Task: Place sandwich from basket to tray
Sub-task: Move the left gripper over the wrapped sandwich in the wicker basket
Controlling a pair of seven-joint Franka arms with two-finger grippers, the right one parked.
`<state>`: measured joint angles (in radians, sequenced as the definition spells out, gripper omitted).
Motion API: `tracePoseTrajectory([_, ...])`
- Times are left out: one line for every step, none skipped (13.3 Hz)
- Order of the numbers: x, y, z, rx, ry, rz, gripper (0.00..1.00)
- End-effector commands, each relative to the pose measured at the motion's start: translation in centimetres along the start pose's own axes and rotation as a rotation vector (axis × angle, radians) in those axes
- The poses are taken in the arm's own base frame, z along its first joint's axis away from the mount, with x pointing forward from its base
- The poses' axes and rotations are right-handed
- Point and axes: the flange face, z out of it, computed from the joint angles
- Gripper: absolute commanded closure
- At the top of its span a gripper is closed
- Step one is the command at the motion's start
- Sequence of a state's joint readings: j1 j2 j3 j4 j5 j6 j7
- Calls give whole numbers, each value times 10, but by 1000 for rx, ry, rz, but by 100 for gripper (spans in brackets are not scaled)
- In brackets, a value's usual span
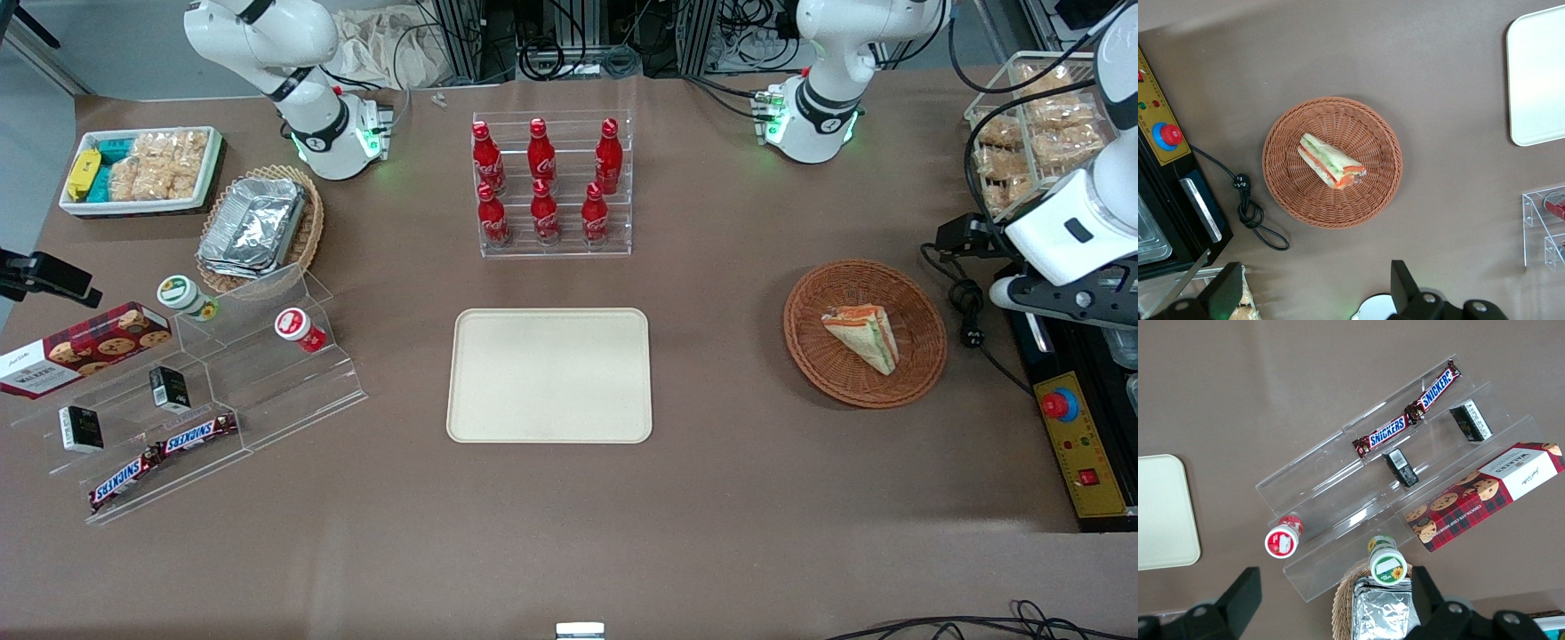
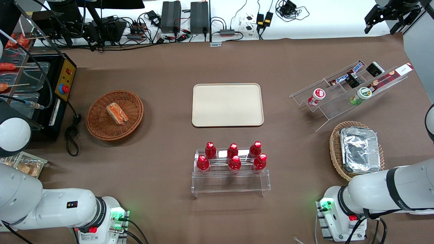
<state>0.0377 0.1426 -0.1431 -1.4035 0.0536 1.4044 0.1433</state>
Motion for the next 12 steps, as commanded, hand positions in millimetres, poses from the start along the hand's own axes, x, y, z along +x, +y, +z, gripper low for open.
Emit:
tracePoseTrajectory([-1,-2,-1,-6,-11,-14,0])
tracePoseTrajectory([3,-3,5,-9,-21,-13,0])
tracePoseTrajectory([7,-4,6,-9,-23,-29,0])
tracePoseTrajectory([8,-3,9,-1,-27,-48,0])
tracePoseTrajectory([10,-5,17,-1,-41,-141,0])
tracePoseTrajectory([12,-5,27,-5,-47,-284,0])
tracePoseTrajectory([15,-15,36,-13,-32,-426,0])
tracePoseTrajectory([16,-15,52,-13,-24,-474,0])
tracePoseTrajectory([12,-12,64,-10,-8,-497,0])
tracePoseTrajectory([4,-10,76,-6,12,-541,0])
tracePoseTrajectory([-5,-14,83,-26,43,-653,0])
tracePoseTrajectory([-13,-32,95,-69,40,-783,0])
